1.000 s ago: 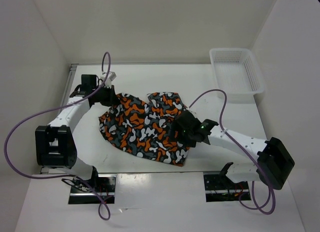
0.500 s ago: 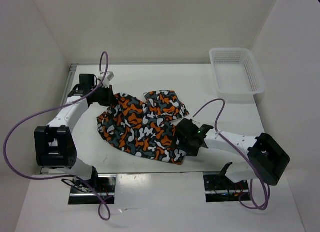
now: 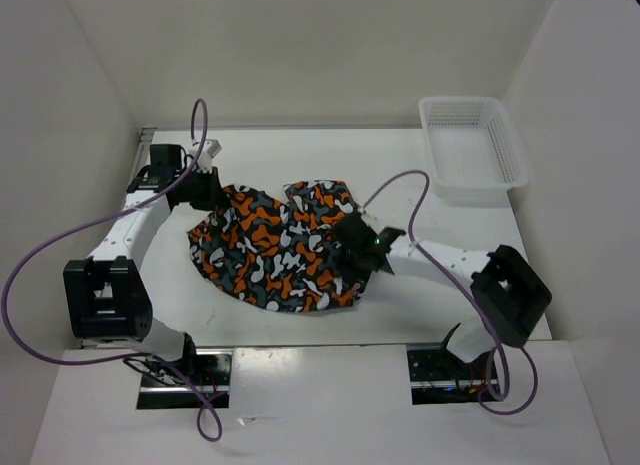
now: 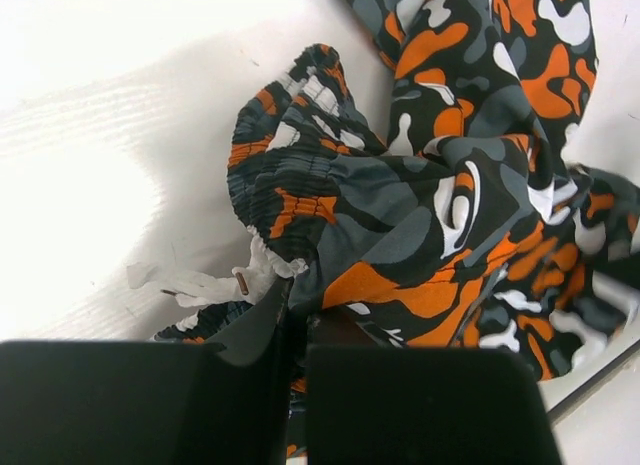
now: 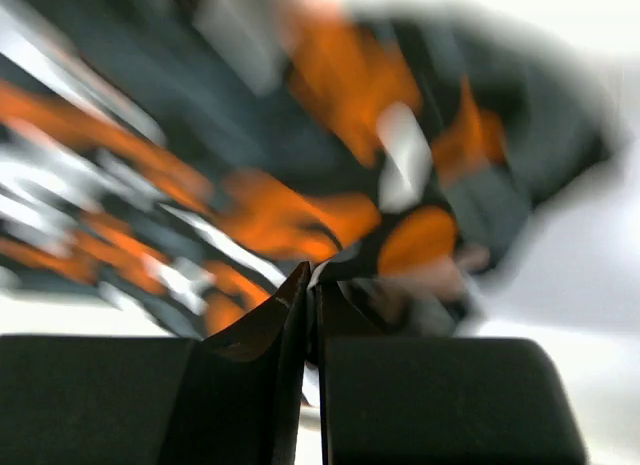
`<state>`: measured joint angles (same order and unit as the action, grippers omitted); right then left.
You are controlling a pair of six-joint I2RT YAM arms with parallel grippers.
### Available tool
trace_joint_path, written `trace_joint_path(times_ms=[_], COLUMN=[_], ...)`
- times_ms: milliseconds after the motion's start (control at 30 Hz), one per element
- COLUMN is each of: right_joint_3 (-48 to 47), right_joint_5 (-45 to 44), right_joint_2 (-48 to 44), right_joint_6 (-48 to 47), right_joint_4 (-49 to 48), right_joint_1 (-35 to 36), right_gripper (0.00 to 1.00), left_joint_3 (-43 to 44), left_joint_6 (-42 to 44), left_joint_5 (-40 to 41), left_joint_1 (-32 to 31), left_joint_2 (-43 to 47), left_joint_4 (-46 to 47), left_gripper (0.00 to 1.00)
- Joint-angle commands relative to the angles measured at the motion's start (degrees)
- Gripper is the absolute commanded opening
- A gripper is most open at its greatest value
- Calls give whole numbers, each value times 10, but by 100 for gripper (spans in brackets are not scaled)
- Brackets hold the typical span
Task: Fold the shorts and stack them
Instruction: Move the shorts to the center of the board
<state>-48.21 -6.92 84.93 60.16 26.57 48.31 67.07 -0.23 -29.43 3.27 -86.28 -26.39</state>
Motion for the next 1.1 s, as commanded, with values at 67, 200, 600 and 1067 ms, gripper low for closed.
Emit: trace_joint_path(times_ms=[67, 200, 600, 1067], right_joint_3=[-270, -500, -261, 62], right_joint_5=[-43, 11, 10, 57], right_joint_2=[129, 279, 74, -157], right_joint_6=[-168, -230, -206, 8], right_joint_4=[-34, 21, -37, 4], right_joint_1=[-148, -215, -141, 13], right_gripper=[11, 80, 100, 54], left_joint_3=[-40, -93, 25, -1], left_joint_6=[2, 2, 2, 2], left_joint_5=[-8, -36, 28, 49], left_joint_1=[6, 6, -17, -22], left_joint_2=[81, 136, 91, -62], left_joint_4=[-37, -60, -126, 37], left_gripper=[0, 20, 100, 66])
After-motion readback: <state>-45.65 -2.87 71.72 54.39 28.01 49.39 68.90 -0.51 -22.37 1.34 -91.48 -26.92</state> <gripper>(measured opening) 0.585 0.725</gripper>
